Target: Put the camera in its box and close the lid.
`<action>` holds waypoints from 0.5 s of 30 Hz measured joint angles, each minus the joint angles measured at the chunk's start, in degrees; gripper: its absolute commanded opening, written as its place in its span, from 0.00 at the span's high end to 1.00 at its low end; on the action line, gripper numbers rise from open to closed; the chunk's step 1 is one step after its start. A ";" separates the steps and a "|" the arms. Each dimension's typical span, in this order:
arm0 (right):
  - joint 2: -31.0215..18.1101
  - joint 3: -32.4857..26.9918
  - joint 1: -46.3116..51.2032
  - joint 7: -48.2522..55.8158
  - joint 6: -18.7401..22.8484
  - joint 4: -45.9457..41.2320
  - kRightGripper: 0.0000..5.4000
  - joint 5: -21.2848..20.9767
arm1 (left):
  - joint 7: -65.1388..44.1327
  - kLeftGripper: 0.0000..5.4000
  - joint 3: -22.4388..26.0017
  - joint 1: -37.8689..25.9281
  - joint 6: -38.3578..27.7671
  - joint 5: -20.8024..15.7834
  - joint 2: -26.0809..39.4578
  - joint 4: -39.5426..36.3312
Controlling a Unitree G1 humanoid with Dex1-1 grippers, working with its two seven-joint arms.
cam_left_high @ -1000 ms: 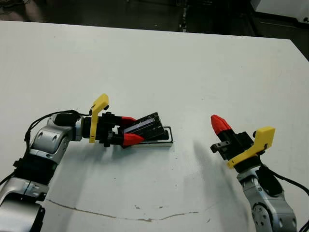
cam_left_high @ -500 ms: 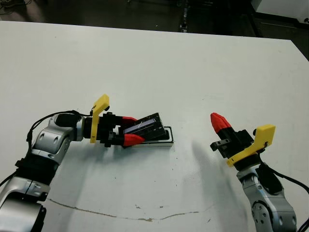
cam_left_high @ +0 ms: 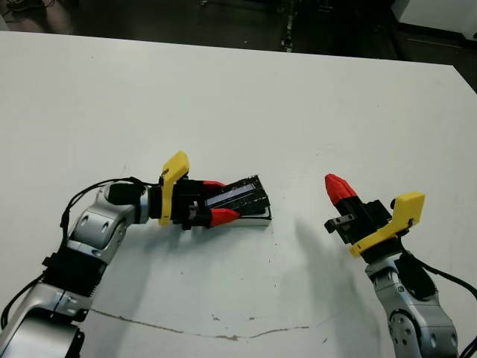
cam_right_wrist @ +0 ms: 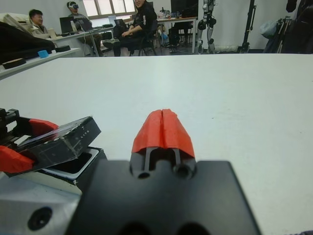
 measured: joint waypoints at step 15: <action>0.00 -0.16 0.01 0.05 -0.05 0.23 1.00 -0.36 | -2.08 0.41 -1.29 -2.16 -1.41 0.23 -1.10 4.07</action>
